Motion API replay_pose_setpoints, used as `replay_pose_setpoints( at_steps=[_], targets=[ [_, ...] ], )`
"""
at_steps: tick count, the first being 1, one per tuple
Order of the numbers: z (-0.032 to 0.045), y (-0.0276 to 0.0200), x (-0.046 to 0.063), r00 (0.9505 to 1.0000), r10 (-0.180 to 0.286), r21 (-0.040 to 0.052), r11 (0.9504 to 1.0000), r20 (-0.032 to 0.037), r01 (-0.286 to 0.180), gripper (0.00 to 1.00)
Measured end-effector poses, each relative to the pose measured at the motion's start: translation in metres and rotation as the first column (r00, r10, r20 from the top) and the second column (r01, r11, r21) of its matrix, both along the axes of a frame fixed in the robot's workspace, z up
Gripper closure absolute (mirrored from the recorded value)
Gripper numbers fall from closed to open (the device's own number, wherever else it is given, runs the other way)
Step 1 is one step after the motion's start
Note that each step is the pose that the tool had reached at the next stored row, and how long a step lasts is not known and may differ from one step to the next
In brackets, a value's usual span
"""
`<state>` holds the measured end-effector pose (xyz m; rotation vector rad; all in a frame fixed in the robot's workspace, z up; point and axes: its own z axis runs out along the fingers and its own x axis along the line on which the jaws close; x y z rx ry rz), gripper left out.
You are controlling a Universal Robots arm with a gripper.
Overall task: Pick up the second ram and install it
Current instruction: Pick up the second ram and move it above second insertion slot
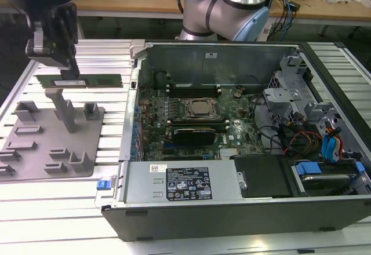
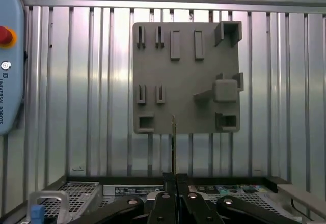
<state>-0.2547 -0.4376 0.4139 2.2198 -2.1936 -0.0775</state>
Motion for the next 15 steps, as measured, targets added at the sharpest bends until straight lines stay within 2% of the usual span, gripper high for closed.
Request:
replay_pose_setpoints(
  at_steps=[5,9,11,15],
  targets=[
    [-0.0034,0.0029,0.032,1.0000,-0.001,-0.0003,1.0000,-0.0060,0.001,0.91],
    [-0.0049,0.0039,0.051,1.0000,-0.001,-0.0005,1.0000,-0.0092,0.001,0.91],
    [-0.0061,0.0053,0.067,0.9999,-0.002,-0.0007,1.0000,-0.0116,0.002,0.91],
    [-0.0076,0.0070,0.089,0.9999,-0.003,-0.0009,1.0000,-0.0143,0.003,0.91]
  ],
)
